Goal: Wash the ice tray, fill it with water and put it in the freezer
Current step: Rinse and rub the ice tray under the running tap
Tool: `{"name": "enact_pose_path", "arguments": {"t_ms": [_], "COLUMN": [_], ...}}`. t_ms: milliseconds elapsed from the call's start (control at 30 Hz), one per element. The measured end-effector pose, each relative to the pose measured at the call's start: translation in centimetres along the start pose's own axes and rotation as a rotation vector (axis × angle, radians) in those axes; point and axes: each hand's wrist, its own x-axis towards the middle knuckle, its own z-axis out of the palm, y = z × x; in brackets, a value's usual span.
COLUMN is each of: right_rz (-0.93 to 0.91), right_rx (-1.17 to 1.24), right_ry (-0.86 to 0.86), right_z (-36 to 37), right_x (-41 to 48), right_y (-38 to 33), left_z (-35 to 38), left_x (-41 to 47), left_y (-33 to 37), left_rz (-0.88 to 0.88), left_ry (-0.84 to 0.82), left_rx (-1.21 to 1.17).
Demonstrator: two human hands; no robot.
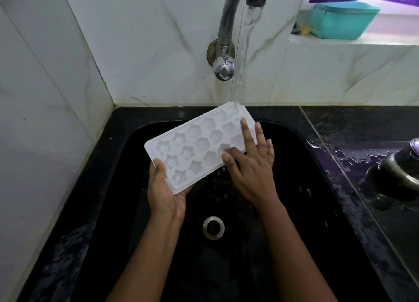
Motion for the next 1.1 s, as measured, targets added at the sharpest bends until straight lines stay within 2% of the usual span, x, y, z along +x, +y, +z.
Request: {"name": "enact_pose_path", "arguments": {"t_ms": [133,267,467,567,667,733,867,1000,1100], "right_rz": [0.073,0.024,0.083,0.062,0.009,0.042,0.079,0.010,0.004], "right_rx": [-0.111,0.005,-0.060,-0.048,0.069,0.134,0.018,0.071,0.117], "right_ry": [0.080,-0.077,-0.041,-0.116,-0.176,-0.130,-0.020,-0.062,-0.030], "right_z": [0.7,0.8,0.2,0.7,0.4,-0.3,-0.4,0.0,-0.5], "right_x": [-0.4,-0.3,-0.4,-0.6,-0.1,0.3,0.1,0.1,0.3], "right_y": [-0.8,-1.1,0.1,-0.8,-0.4,0.6,1.0,0.1,0.9], "left_z": [0.3,0.2,0.4,0.4,0.2,0.2,0.6,0.8,0.8], "left_x": [-0.4,-0.2,-0.5,-0.5,-0.5,-0.7,-1.0,-0.8,-0.8], "left_y": [-0.5,-0.3,-0.6,-0.6,-0.4,-0.6,-1.1,-0.8,-0.7], "left_rz": [0.002,0.025,0.012,0.007,0.018,0.007,-0.013,0.016,0.041], "left_ry": [-0.043,-0.021,-0.041,-0.033,-0.030,-0.042,-0.045,-0.015,-0.014], "left_rx": [0.024,0.007,0.034,0.023,0.019,0.011,0.012,-0.003,0.006]}}
